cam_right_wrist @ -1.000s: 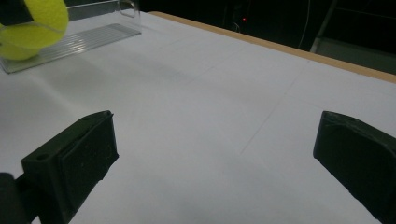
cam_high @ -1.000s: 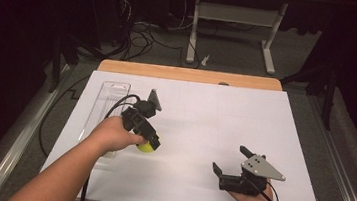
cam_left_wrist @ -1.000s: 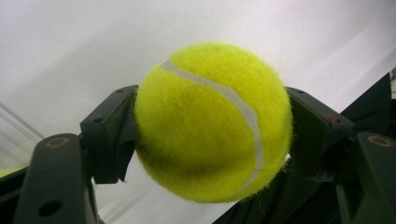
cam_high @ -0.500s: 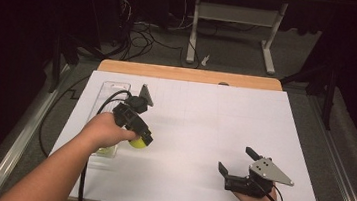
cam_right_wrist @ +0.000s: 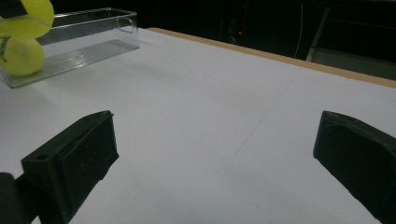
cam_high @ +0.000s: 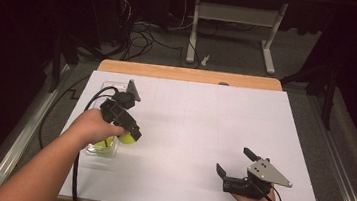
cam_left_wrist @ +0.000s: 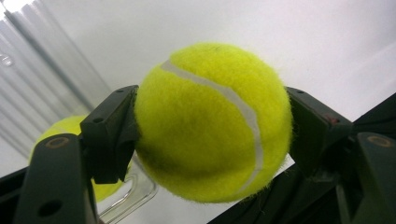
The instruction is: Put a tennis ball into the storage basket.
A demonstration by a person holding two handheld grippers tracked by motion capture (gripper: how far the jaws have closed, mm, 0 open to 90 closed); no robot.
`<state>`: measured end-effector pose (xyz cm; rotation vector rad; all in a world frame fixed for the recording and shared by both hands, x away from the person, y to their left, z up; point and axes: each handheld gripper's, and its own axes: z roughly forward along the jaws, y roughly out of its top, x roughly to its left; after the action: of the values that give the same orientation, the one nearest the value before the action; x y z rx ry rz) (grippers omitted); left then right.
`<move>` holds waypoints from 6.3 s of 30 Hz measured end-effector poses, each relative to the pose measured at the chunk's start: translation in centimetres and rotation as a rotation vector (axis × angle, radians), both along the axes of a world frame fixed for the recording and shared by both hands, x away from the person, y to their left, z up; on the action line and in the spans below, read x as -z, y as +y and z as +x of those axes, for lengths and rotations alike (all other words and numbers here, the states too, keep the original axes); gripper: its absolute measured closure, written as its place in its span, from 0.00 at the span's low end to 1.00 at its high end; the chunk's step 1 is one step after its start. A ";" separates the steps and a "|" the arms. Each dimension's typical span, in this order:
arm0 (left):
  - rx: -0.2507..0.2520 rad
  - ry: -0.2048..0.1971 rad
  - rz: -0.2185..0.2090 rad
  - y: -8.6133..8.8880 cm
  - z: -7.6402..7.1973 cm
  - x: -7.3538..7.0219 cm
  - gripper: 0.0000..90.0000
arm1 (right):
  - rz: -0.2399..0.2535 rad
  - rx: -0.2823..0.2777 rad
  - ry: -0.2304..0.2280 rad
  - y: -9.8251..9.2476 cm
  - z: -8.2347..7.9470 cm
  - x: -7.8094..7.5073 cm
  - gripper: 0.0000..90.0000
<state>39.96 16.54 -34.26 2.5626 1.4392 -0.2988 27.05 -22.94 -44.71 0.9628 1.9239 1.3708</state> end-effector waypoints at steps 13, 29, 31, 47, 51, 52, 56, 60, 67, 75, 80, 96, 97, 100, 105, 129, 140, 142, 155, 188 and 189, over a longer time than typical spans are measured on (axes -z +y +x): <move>-0.045 -0.001 0.019 2.5 0.3 -0.6 0.30 | 0.003 -0.002 -0.006 -0.1 0.0 -0.1 0.00; -0.116 -0.008 0.046 5.3 0.4 -0.8 0.30 | -0.001 -0.005 -0.005 0.0 -0.1 0.0 0.00; -0.123 -0.008 0.048 5.6 0.4 -0.8 0.30 | -0.002 -0.005 -0.005 0.0 0.0 0.0 0.00; -0.159 -0.012 0.070 6.9 0.6 -1.1 0.30 | -0.003 -0.006 -0.004 0.2 0.0 0.0 0.00; -0.157 -0.014 0.079 6.6 0.9 -1.5 0.30 | -0.004 -0.005 -0.004 0.1 0.0 0.0 0.00; -0.155 -0.018 0.078 6.6 1.0 -1.7 0.30 | -0.004 -0.005 -0.004 0.1 0.0 0.0 0.00; -0.165 -0.027 0.084 6.6 1.5 -2.4 0.30 | -0.005 -0.006 -0.006 0.1 0.0 0.0 0.00; -0.177 -0.026 0.087 6.7 2.1 -2.3 0.30 | -0.007 -0.006 -0.006 0.1 0.0 0.1 0.00; -0.192 -0.023 0.094 6.8 3.2 -2.2 0.30 | -0.003 -0.007 -0.002 0.2 0.0 0.1 0.00; -0.215 -0.015 0.108 7.2 4.1 -1.6 0.30 | -0.005 -0.010 0.000 0.2 0.0 0.2 0.00; -0.207 -0.010 0.114 6.8 4.5 -1.1 0.30 | -0.001 -0.009 0.001 0.1 0.0 0.2 0.00; -0.236 0.009 0.120 6.8 5.4 1.2 0.30 | -0.009 -0.013 0.003 0.2 0.0 0.3 0.00; -0.235 0.013 0.123 6.8 5.4 1.4 0.30 | -0.009 -0.013 0.003 0.2 0.0 0.3 0.00; -0.232 0.016 0.127 6.8 5.4 1.7 0.30 | -0.009 -0.014 0.004 0.2 0.0 0.3 0.00; -0.235 0.017 0.132 6.8 5.4 2.2 0.30 | -0.016 -0.017 0.004 0.3 0.0 0.3 0.00; -0.246 0.015 0.134 6.9 5.2 2.2 0.29 | -0.020 -0.022 0.004 0.5 0.0 0.4 0.00; -0.217 -0.050 0.091 6.4 4.5 -0.5 0.01 | -0.023 -0.029 -0.001 0.8 0.0 0.3 0.00; -0.213 -0.048 0.103 6.3 4.4 -0.5 0.01 | -0.021 -0.029 -0.001 0.7 0.0 0.3 0.00; -0.215 -0.039 0.098 6.3 3.9 -0.4 0.01 | -0.023 -0.024 -0.005 0.6 0.0 0.2 0.00; -0.098 -0.034 0.057 0.9 2.2 0.6 0.01 | -0.031 -0.027 -0.007 0.9 -0.1 0.2 0.00; -0.095 -0.036 0.057 0.7 2.2 0.5 0.01 | -0.031 -0.027 -0.008 0.9 -0.1 0.2 0.00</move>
<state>42.12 17.20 -34.78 2.5198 1.5719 -0.1991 26.94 -22.02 -44.92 0.9187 1.9528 1.3537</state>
